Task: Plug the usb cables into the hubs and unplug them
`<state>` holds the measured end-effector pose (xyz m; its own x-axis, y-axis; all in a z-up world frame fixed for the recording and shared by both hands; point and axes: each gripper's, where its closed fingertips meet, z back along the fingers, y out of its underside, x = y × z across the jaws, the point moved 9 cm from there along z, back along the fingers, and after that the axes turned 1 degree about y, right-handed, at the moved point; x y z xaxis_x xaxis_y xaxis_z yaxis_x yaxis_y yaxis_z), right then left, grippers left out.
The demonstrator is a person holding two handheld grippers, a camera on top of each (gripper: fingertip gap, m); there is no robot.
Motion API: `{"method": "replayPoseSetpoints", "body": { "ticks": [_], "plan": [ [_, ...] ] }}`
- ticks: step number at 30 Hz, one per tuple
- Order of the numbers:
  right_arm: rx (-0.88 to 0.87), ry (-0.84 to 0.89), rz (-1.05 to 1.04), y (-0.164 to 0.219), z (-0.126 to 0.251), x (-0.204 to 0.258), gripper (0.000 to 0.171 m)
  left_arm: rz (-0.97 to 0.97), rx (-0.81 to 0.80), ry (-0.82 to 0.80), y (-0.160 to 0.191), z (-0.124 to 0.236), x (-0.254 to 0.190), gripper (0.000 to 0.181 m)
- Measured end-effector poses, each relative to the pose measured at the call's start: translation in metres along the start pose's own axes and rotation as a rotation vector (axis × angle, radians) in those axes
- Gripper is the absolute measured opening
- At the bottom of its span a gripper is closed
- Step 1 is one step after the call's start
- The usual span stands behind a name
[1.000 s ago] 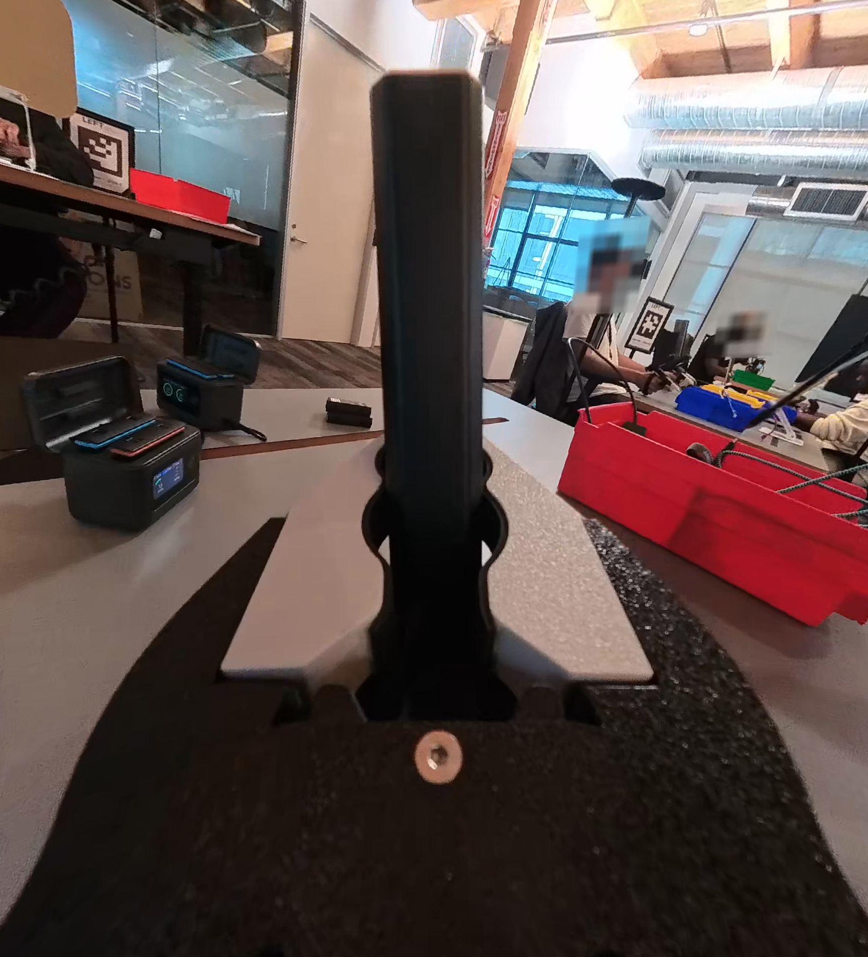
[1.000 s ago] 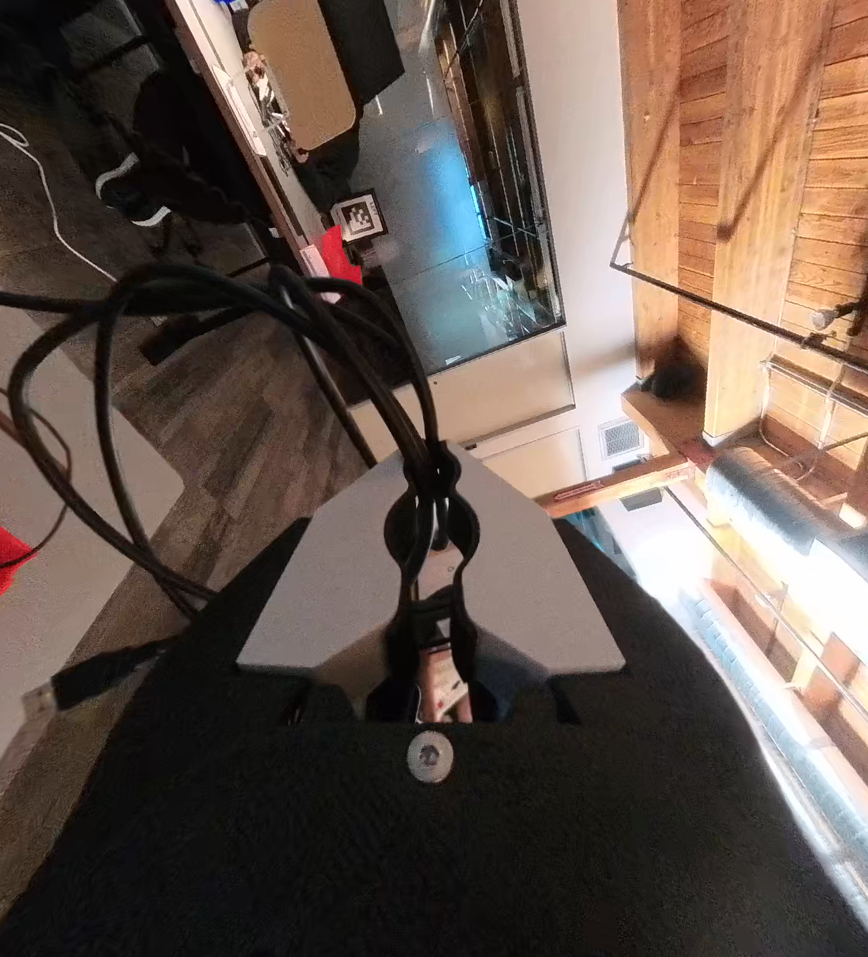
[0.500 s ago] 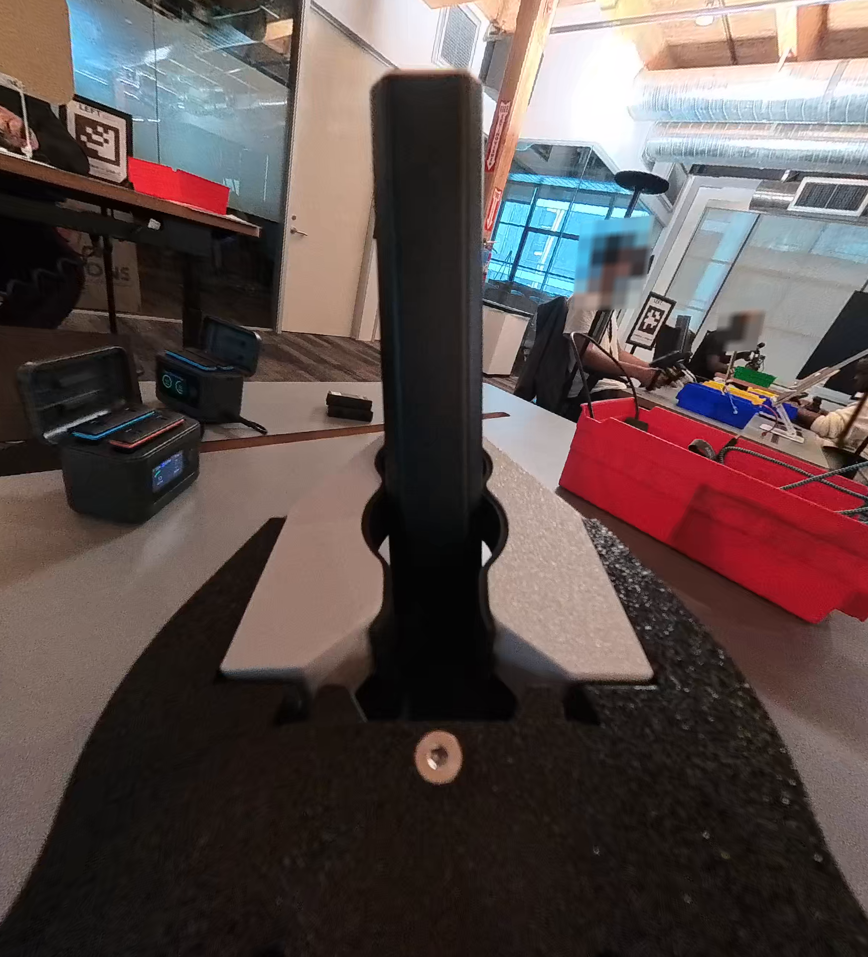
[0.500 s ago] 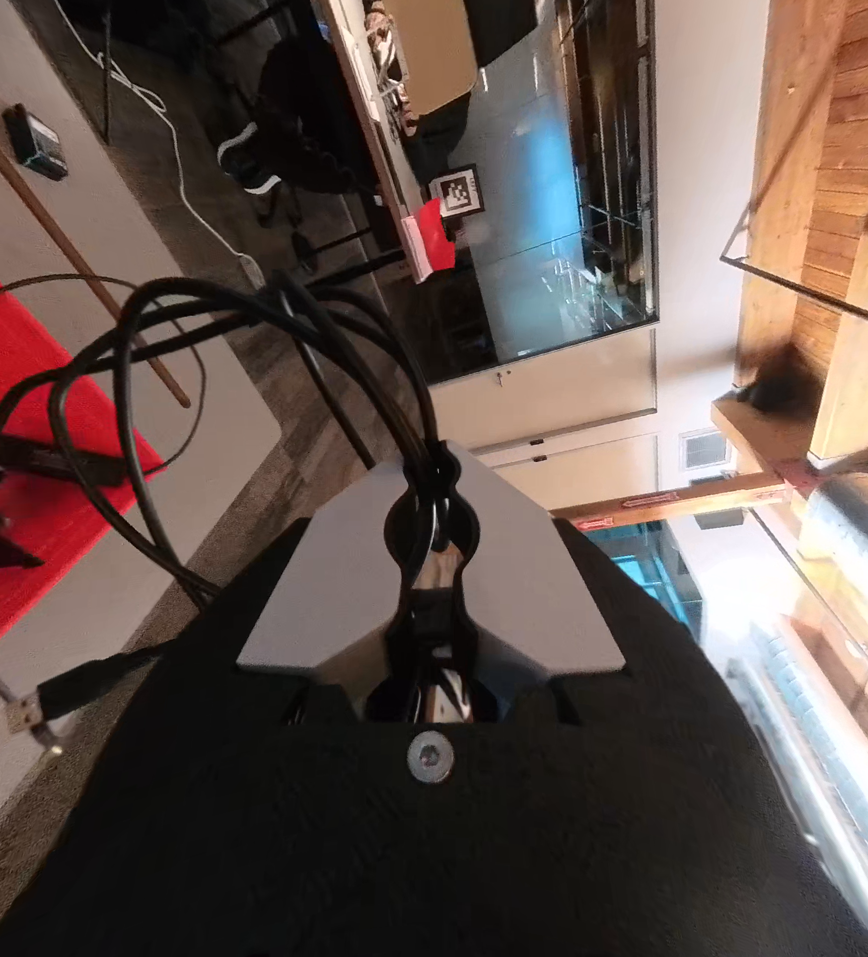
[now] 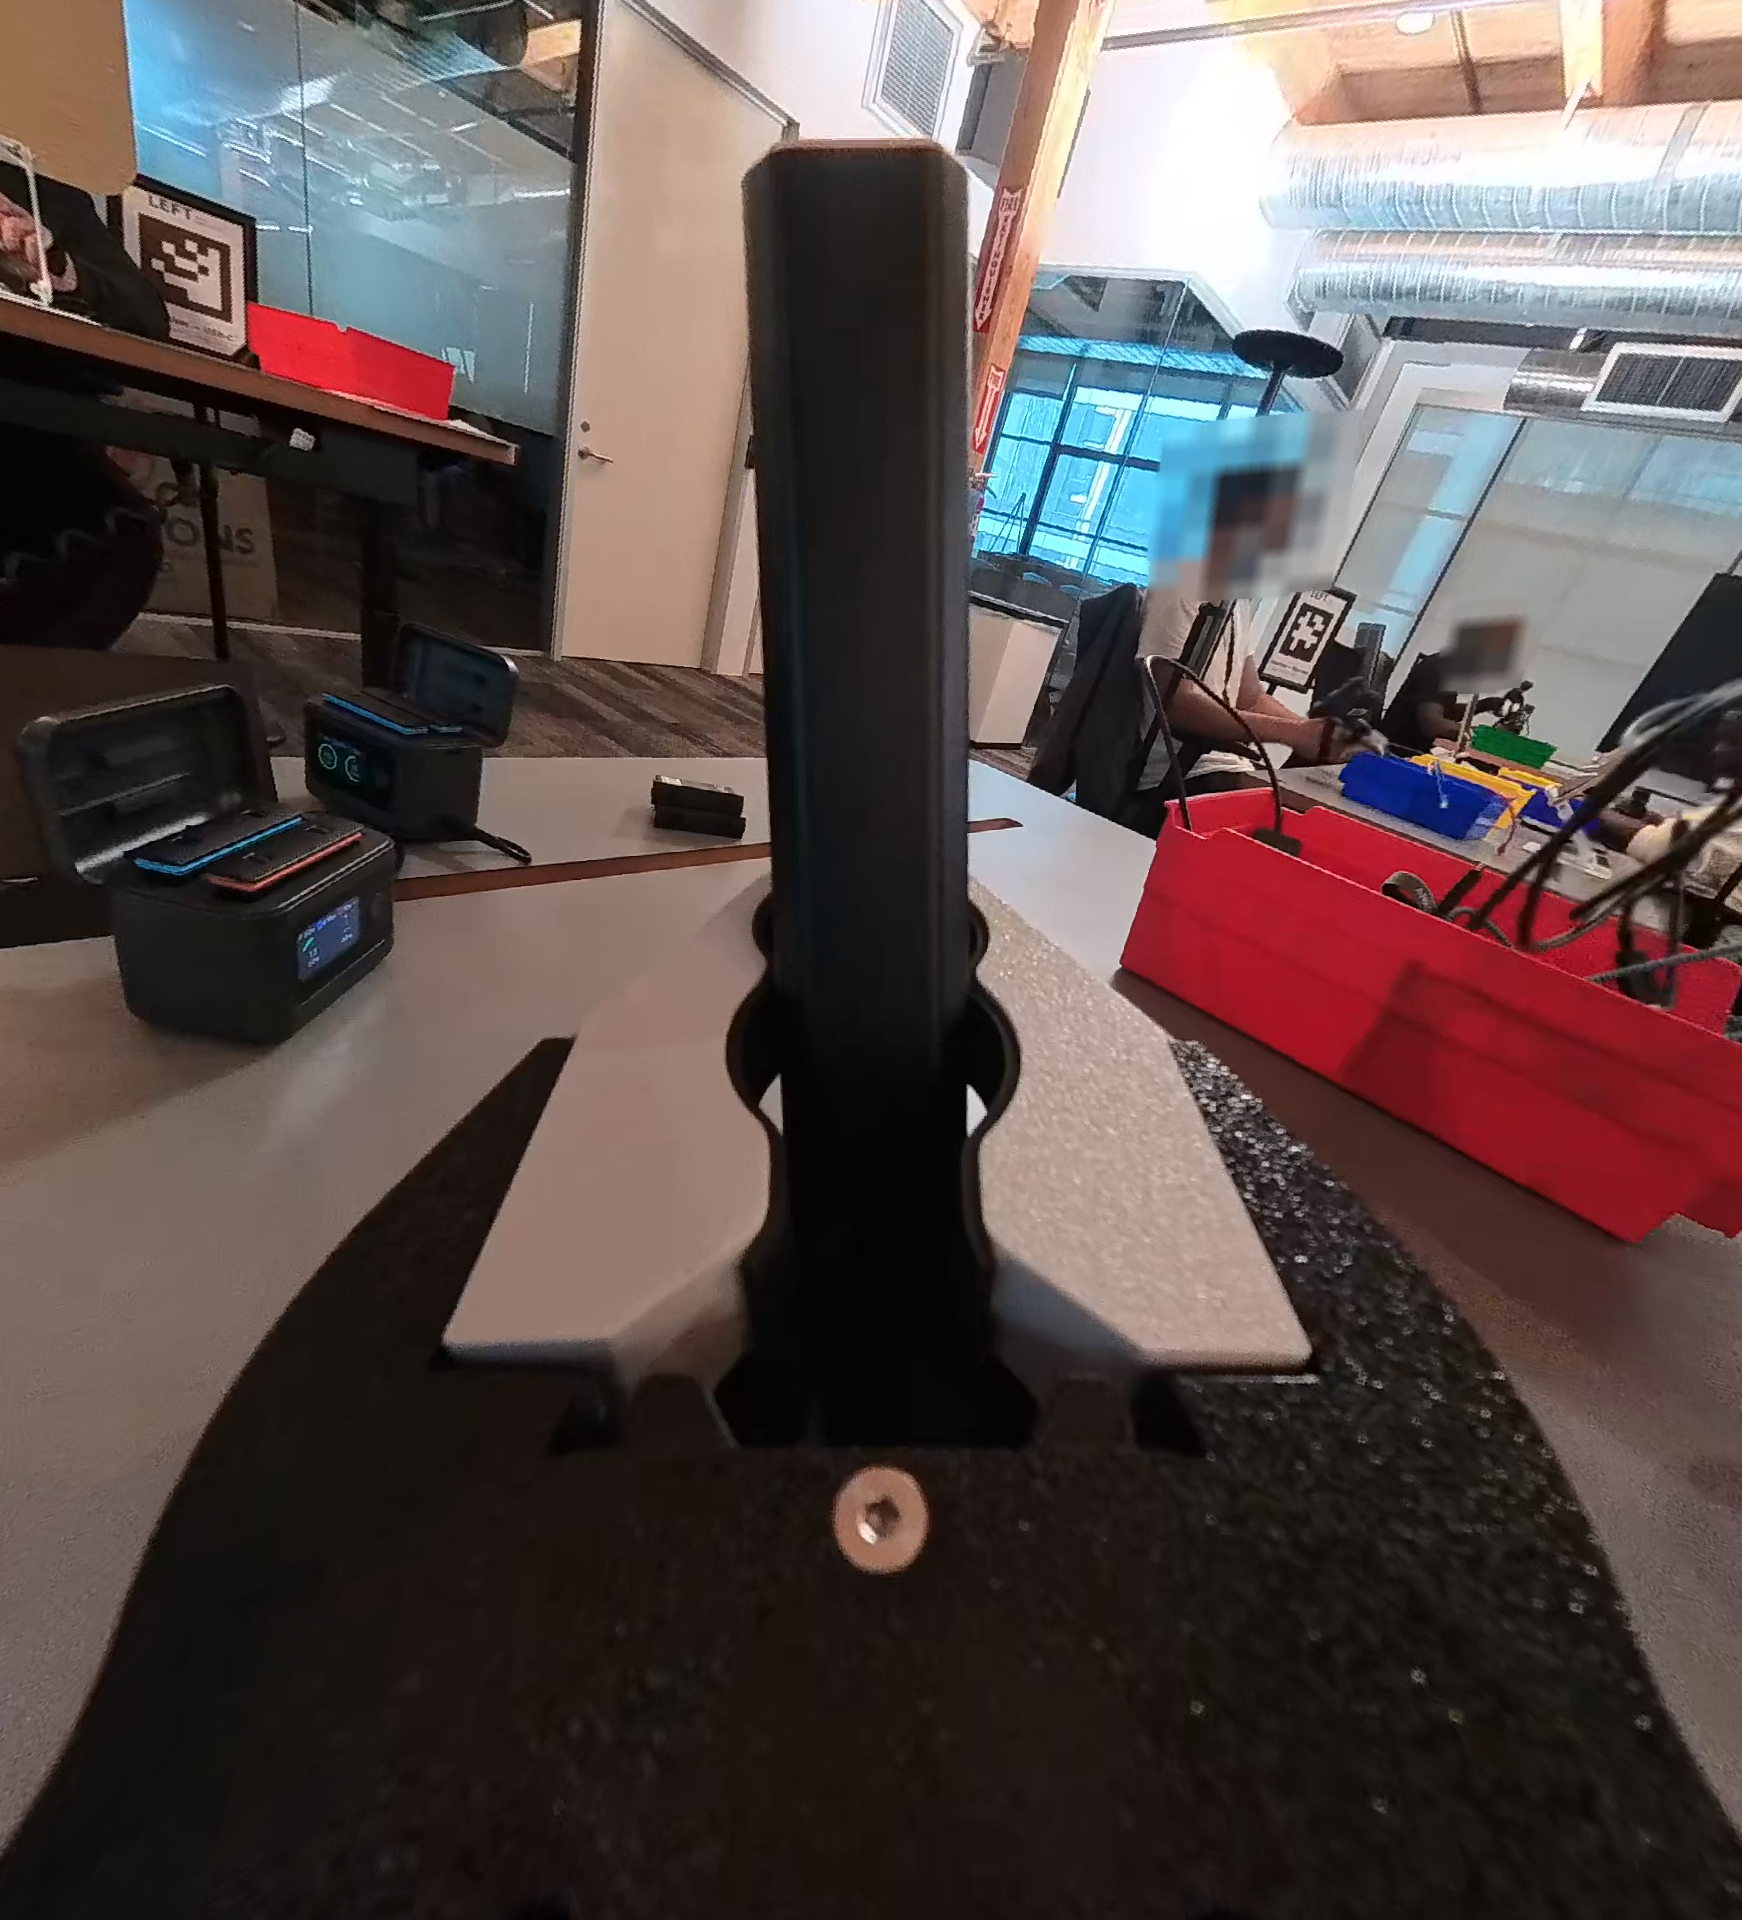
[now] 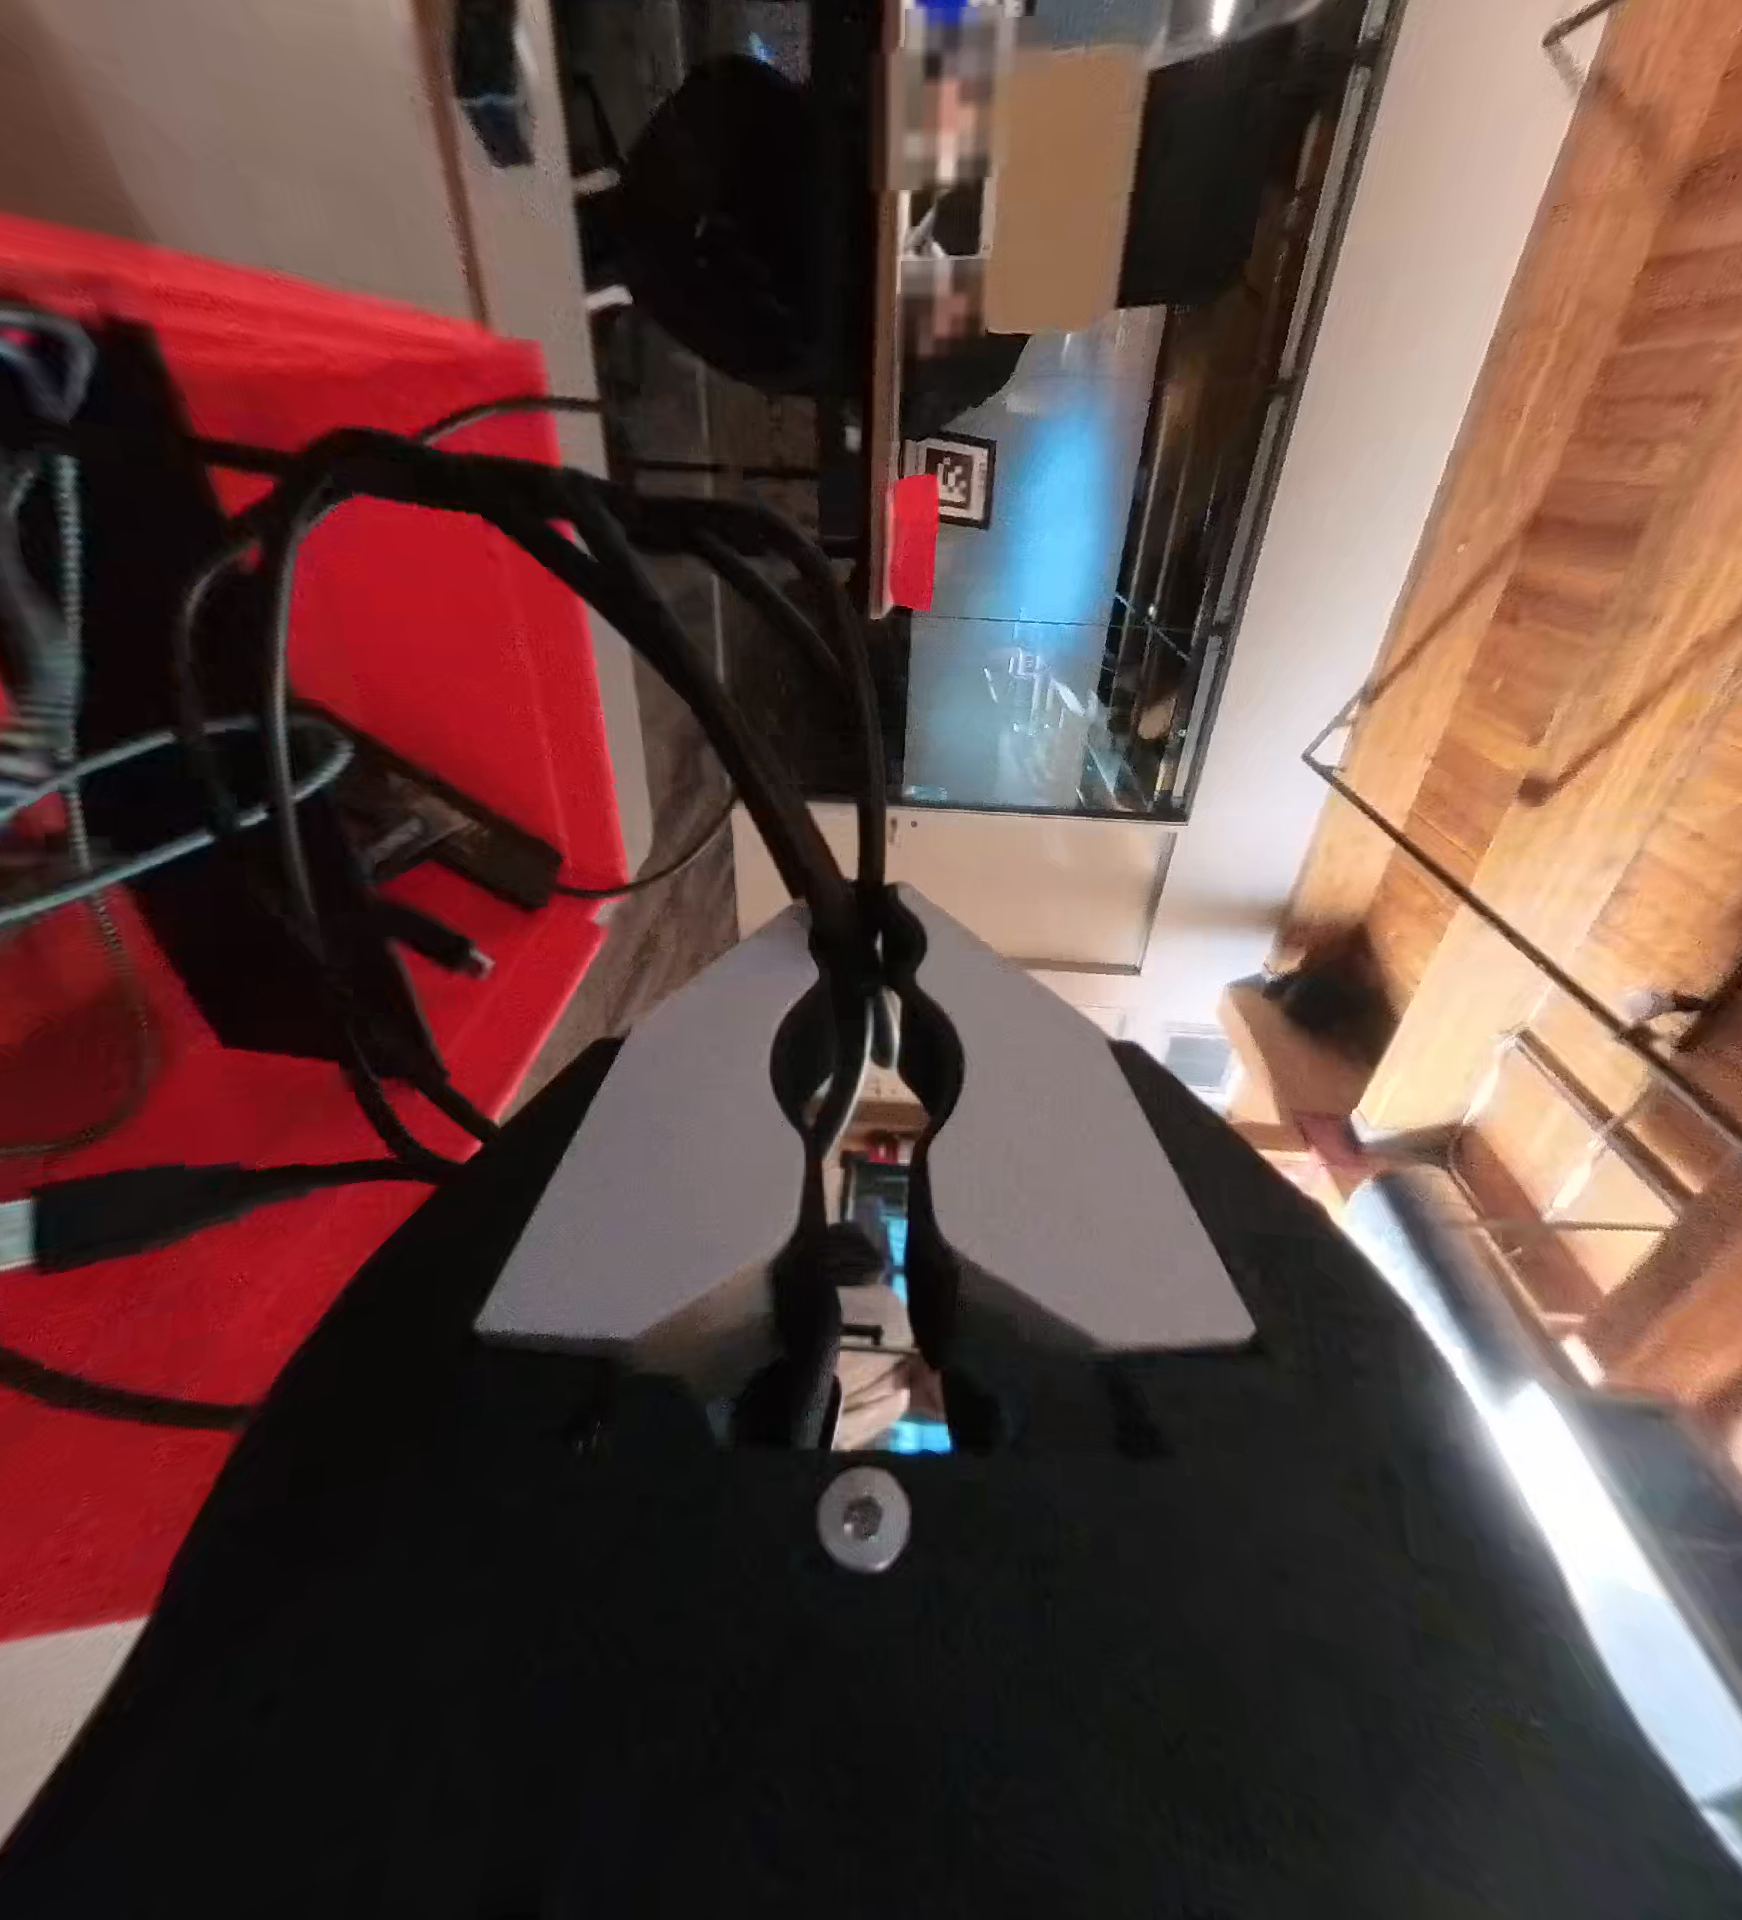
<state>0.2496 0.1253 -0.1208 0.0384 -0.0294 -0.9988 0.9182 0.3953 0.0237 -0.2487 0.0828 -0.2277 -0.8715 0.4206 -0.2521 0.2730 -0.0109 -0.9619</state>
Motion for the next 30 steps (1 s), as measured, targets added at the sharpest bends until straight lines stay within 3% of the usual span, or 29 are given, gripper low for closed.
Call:
{"method": "replayPoseSetpoints", "body": {
  "ticks": [3, 6, 16, 19, 21, 24, 26, 28, 30],
  "plan": [
    [0.026, -0.088, 0.058, -0.004, 0.001, 0.052, 0.002, 0.003, 0.001, 0.002, 0.001, -0.001, 0.000, 0.025],
    [0.073, -0.227, -0.016, 0.000, -0.002, 0.078, 0.002, 0.007, 0.003, 0.008, 0.002, -0.001, -0.001, 0.026],
    [0.413, -0.959, -0.490, 0.027, -0.031, 0.098, 0.003, 0.001, 0.006, 0.024, 0.001, -0.002, -0.005, 0.025],
    [0.486, -1.090, -0.596, 0.034, -0.039, 0.102, 0.004, -0.006, 0.001, 0.042, 0.000, -0.002, -0.007, 0.025],
    [0.482, -1.120, -0.657, 0.037, -0.041, 0.085, 0.014, -0.004, 0.003, 0.061, 0.000, -0.003, -0.008, 0.025],
    [0.504, -1.145, -0.770, 0.038, -0.039, 0.039, 0.066, -0.013, 0.006, 0.112, 0.001, -0.005, -0.012, 0.025],
    [0.506, -1.097, -0.803, 0.038, -0.037, 0.002, 0.085, -0.033, 0.012, 0.160, 0.001, -0.007, -0.018, 0.026],
    [0.465, -1.019, -0.828, 0.029, -0.037, -0.034, 0.086, -0.065, 0.023, 0.226, 0.001, -0.010, -0.027, 0.025],
    [0.303, -0.952, -0.840, -0.003, -0.039, -0.064, 0.086, -0.104, 0.039, 0.309, 0.001, -0.015, -0.040, 0.026]
  ]
}}
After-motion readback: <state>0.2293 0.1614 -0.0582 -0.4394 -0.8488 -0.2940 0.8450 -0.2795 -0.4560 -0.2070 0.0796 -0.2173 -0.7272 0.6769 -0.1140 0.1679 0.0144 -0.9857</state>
